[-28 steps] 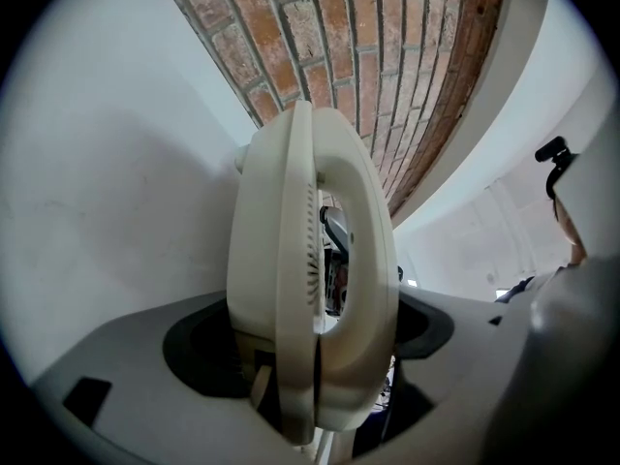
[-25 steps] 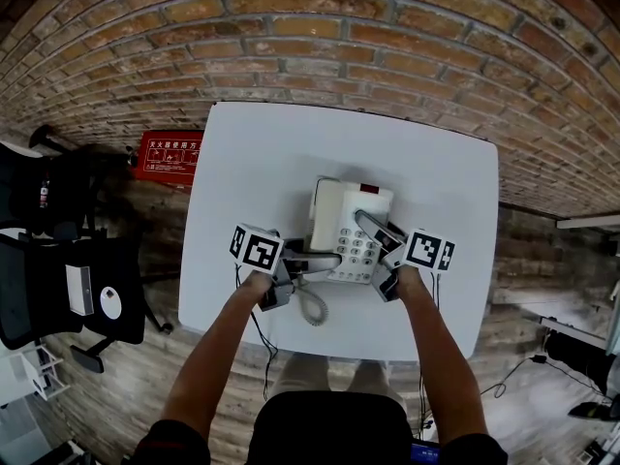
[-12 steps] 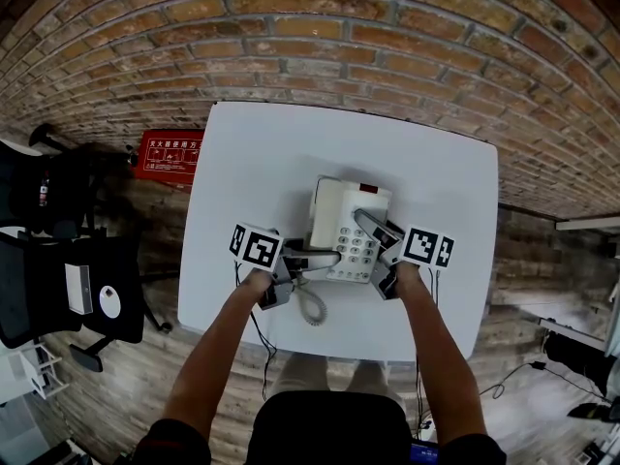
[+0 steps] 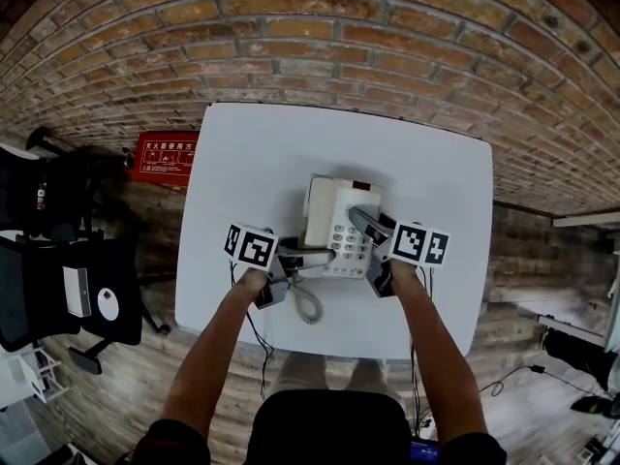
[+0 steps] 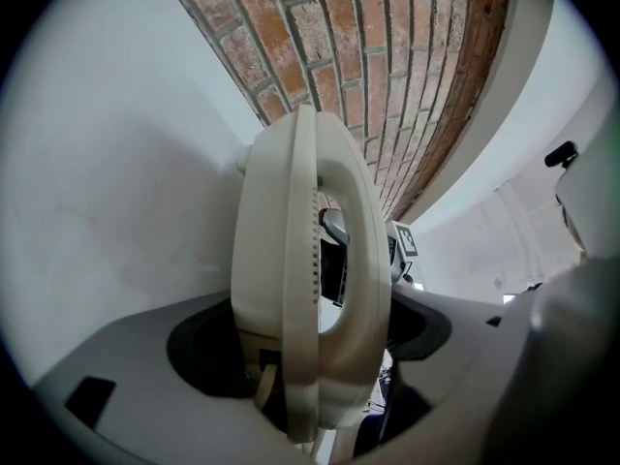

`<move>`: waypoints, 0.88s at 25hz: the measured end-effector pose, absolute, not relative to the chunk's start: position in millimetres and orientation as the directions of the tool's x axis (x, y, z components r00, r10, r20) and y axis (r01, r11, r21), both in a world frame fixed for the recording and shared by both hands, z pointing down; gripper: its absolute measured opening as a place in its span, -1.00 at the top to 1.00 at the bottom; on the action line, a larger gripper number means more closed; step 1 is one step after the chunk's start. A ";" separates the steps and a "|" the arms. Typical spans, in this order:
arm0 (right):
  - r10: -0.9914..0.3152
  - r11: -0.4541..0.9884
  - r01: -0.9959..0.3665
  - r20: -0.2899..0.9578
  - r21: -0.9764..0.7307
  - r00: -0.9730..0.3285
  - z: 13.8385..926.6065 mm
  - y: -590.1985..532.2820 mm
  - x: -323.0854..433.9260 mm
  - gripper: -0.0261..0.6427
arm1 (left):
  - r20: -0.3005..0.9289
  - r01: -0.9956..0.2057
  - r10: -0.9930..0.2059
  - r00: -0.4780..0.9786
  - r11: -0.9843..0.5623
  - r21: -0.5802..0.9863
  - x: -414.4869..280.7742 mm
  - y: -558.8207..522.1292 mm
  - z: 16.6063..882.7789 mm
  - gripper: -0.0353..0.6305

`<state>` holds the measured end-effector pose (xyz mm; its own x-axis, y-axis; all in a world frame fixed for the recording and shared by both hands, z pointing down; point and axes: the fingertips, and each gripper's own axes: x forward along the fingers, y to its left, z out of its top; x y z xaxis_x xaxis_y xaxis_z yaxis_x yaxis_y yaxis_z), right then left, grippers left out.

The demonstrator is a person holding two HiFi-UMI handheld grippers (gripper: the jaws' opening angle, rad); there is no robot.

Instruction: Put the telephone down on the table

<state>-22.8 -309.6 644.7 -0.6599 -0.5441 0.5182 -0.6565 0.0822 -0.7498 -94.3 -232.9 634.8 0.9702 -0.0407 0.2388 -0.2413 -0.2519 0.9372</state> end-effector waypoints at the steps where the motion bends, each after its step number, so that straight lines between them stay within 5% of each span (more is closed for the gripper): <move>1: -0.542 0.085 -0.658 0.519 -0.748 -0.660 644.7 -309.0 -22.6 -0.05 | 0.239 -0.242 -0.042 0.970 -0.253 0.937 -94.4 -233.0 634.8 -0.27; 22: -0.541 0.138 -0.725 0.563 -0.674 -0.626 629.7 -297.0 -17.5 -0.05 | 0.281 -0.292 -0.078 0.956 -0.270 0.918 -93.2 -233.4 634.2 -0.28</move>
